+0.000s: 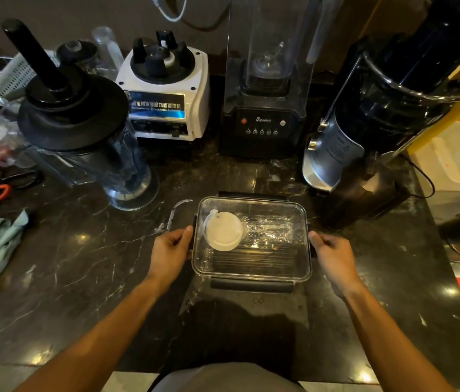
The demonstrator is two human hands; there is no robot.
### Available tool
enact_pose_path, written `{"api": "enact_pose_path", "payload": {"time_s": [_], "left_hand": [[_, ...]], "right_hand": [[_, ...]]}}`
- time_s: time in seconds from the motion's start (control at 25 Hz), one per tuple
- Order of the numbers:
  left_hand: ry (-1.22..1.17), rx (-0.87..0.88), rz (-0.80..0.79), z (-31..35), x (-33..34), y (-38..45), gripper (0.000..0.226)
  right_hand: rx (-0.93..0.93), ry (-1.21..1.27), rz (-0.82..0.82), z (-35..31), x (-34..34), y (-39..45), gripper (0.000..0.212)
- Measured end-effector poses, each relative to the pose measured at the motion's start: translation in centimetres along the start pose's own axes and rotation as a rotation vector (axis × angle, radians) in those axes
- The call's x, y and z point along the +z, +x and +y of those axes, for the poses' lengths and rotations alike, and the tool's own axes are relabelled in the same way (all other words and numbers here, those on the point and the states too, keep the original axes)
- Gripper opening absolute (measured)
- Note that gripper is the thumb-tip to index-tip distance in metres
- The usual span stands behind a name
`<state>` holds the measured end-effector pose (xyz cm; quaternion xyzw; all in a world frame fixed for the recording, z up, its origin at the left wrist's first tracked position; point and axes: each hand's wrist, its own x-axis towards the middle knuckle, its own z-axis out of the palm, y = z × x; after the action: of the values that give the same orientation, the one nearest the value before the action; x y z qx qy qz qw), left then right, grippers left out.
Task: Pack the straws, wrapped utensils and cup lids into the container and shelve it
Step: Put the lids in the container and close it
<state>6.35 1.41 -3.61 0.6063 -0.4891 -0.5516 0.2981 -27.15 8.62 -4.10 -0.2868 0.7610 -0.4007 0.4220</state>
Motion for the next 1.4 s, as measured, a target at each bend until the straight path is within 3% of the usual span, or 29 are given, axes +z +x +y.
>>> {"api": "enact_pose_path", "payload": {"time_s": [0.12, 0.24, 0.36, 0.44, 0.56, 0.72, 1.04, 1.4], "left_hand": [[0.278, 0.089, 0.008, 0.2, -0.8, 0.8, 0.026], [0.597, 0.481, 0.106, 2.6, -0.6, 2.3, 0.029], [0.762, 0.768, -0.146, 6.4, 2.6, 4.1, 0.037], [0.959, 0.771, -0.344, 7.4, 5.2, 5.2, 0.05], [1.178, 0.721, -0.413, 6.8, 7.3, 6.5, 0.065], [1.096, 0.678, -0.395, 6.7, 7.6, 7.4, 0.063], [0.993, 0.593, -0.372, 6.5, 8.3, 8.7, 0.056], [0.992, 0.594, -0.256, 6.0, 9.4, 8.9, 0.048]], "right_hand": [[-0.022, -0.064, -0.051, -0.7, -0.5, -0.7, 0.038], [-0.354, -0.597, 0.042, -1.2, -0.3, -2.4, 0.065], [-0.495, -0.851, -0.149, -0.8, 1.5, -5.6, 0.098], [-0.631, -0.99, -0.177, 1.5, 2.1, -6.6, 0.109], [-0.69, -1.046, -0.153, 3.2, 1.8, -6.6, 0.105], [-0.656, -0.955, -0.152, 2.8, 2.0, -6.7, 0.097], [-0.809, -1.103, -0.012, 3.6, 2.1, -6.1, 0.092], [-0.847, -1.09, -0.056, 3.7, 2.2, -5.9, 0.087]]}}
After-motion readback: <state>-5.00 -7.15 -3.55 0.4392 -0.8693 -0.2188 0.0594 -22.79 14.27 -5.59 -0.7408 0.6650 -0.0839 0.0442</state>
